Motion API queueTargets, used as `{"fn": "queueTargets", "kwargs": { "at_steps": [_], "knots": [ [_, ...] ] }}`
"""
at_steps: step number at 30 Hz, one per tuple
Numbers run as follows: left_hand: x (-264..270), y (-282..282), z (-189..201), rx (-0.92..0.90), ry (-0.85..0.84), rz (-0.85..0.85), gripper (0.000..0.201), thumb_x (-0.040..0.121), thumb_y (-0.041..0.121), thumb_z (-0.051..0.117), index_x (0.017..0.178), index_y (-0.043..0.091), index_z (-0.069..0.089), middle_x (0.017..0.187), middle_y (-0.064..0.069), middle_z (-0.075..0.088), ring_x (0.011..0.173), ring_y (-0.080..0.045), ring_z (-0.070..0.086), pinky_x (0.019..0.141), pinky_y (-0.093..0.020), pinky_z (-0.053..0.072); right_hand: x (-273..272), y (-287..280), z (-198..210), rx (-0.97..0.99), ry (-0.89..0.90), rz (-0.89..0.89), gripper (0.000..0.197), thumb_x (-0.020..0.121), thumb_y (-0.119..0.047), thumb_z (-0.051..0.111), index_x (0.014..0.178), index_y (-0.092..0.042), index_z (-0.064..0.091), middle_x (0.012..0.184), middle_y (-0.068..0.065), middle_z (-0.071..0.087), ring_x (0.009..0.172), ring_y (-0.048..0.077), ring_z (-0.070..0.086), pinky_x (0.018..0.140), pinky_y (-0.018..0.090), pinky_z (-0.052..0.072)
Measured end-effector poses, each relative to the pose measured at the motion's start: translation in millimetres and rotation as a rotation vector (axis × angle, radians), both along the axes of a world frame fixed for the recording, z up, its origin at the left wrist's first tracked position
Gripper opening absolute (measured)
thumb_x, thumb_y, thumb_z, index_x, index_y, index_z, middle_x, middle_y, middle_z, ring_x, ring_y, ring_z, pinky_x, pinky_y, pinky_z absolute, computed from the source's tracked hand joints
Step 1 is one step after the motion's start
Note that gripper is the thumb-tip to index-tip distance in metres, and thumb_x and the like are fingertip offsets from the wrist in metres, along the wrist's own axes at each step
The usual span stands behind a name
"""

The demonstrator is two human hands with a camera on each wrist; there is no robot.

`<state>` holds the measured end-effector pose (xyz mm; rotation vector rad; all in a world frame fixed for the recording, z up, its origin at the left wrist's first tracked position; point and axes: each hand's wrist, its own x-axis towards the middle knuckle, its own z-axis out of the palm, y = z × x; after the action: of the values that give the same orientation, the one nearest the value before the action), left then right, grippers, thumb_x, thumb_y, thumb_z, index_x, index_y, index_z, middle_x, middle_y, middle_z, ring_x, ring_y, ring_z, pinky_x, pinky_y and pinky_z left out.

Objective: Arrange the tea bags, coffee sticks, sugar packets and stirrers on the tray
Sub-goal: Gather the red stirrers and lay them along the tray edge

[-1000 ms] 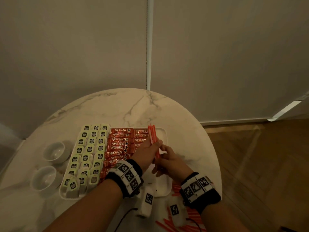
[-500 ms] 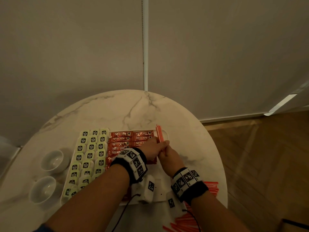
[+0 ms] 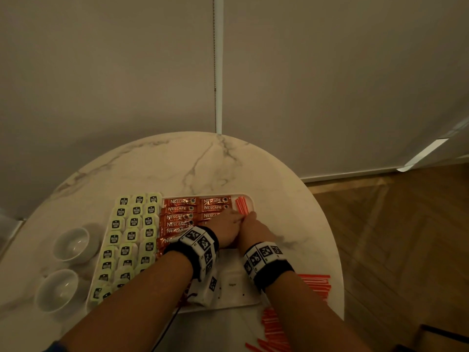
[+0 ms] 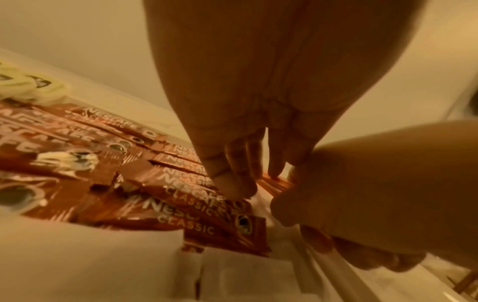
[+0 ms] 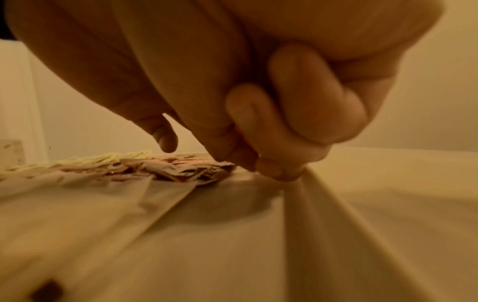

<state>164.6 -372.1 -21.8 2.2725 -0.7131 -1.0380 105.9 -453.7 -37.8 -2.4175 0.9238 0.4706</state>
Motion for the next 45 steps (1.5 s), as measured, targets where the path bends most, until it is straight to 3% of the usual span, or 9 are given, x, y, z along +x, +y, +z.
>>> {"fn": "queueTargets", "kwargs": {
  "at_steps": [3, 10, 18, 25, 29, 33, 36, 40, 45],
  "knots": [
    [4, -1, -12, 0.049, 0.001, -0.036, 0.044, 0.095, 0.010, 0.033, 0.133, 0.010, 0.055, 0.142, -0.011, 0.044, 0.129, -0.027, 0.042, 0.114, -0.040, 0.028, 1, 3, -1, -0.025, -0.019, 0.028, 0.032, 0.095, -0.022, 0.050, 0.123, -0.009, 0.042, 0.118, 0.009, 0.061, 0.104, 0.025, 0.064, 0.082, 0.034, 0.050],
    [4, 1, -12, 0.041, -0.068, 0.003, 0.043, 0.095, 0.005, 0.037, 0.136, 0.006, 0.050, 0.147, -0.008, 0.034, 0.133, -0.022, 0.036, 0.114, -0.029, 0.025, -11, -1, -1, -0.127, -0.103, 0.168, 0.038, 0.094, -0.020, 0.053, 0.130, -0.016, 0.040, 0.126, 0.009, 0.037, 0.095, 0.025, 0.060, 0.076, 0.033, 0.049],
    [-1, -1, -23, 0.012, 0.030, 0.037, 0.053, 0.086, -0.005, 0.051, 0.138, 0.004, 0.043, 0.142, -0.009, 0.040, 0.119, -0.024, 0.051, 0.098, -0.035, 0.049, -16, -18, -7, -0.199, -0.110, 0.321, 0.035, 0.095, -0.028, 0.050, 0.130, -0.029, 0.046, 0.121, 0.003, 0.038, 0.108, 0.023, 0.042, 0.081, 0.036, 0.047],
    [-5, 2, -12, 0.054, -0.228, -0.102, 0.042, 0.096, 0.011, 0.041, 0.137, 0.008, 0.049, 0.150, -0.006, 0.031, 0.135, -0.024, 0.031, 0.115, -0.038, 0.024, -29, -35, 7, -0.030, -0.252, 0.241, 0.042, 0.093, -0.025, 0.051, 0.134, -0.030, 0.049, 0.122, 0.005, 0.043, 0.104, 0.024, 0.050, 0.091, 0.037, 0.049],
    [-32, 18, 11, -0.147, -0.215, -0.016, 0.040, 0.096, 0.016, 0.045, 0.136, 0.017, 0.050, 0.136, 0.001, 0.041, 0.124, -0.014, 0.039, 0.109, -0.030, 0.034, -81, -64, 25, 0.029, -0.222, 0.266, 0.045, 0.088, -0.021, 0.057, 0.132, -0.030, 0.051, 0.120, -0.004, 0.052, 0.114, 0.017, 0.049, 0.098, 0.029, 0.041],
    [-72, 38, 21, -0.242, -0.164, -0.095, 0.033, 0.099, 0.022, 0.045, 0.130, 0.020, 0.053, 0.121, 0.004, 0.048, 0.105, -0.009, 0.049, 0.091, -0.023, 0.042, -154, -74, 23, -0.050, 0.138, 0.454, 0.090, 0.073, -0.063, 0.058, 0.149, -0.033, 0.021, 0.148, -0.008, 0.027, 0.138, 0.016, 0.022, 0.116, 0.043, 0.018],
    [-94, 44, 16, -0.235, -0.151, -0.137, 0.032, 0.099, 0.024, 0.045, 0.130, 0.021, 0.053, 0.122, 0.003, 0.050, 0.105, -0.008, 0.051, 0.093, -0.023, 0.042, -185, -68, 8, -0.064, 0.260, 0.523, 0.120, 0.063, -0.077, 0.058, 0.152, -0.029, -0.005, 0.157, -0.008, 0.001, 0.146, 0.021, 0.000, 0.118, 0.053, 0.002],
    [-109, 45, 7, -0.198, -0.140, -0.150, 0.033, 0.099, 0.024, 0.044, 0.131, 0.021, 0.052, 0.124, 0.003, 0.051, 0.107, -0.008, 0.051, 0.096, -0.023, 0.040, -193, -62, -6, -0.219, 0.189, 0.560, 0.107, 0.072, -0.065, 0.058, 0.153, -0.025, -0.001, 0.153, -0.001, 0.013, 0.142, 0.023, 0.013, 0.117, 0.051, 0.010],
    [-118, 42, 6, -0.180, -0.135, -0.134, 0.033, 0.099, 0.023, 0.045, 0.131, 0.020, 0.052, 0.125, 0.003, 0.052, 0.108, -0.008, 0.052, 0.098, -0.024, 0.041, -185, -63, -9, -0.229, 0.046, 0.525, 0.065, 0.077, -0.046, 0.051, 0.138, -0.031, 0.031, 0.132, -0.006, 0.034, 0.122, 0.019, 0.032, 0.108, 0.039, 0.025]
  ]
}}
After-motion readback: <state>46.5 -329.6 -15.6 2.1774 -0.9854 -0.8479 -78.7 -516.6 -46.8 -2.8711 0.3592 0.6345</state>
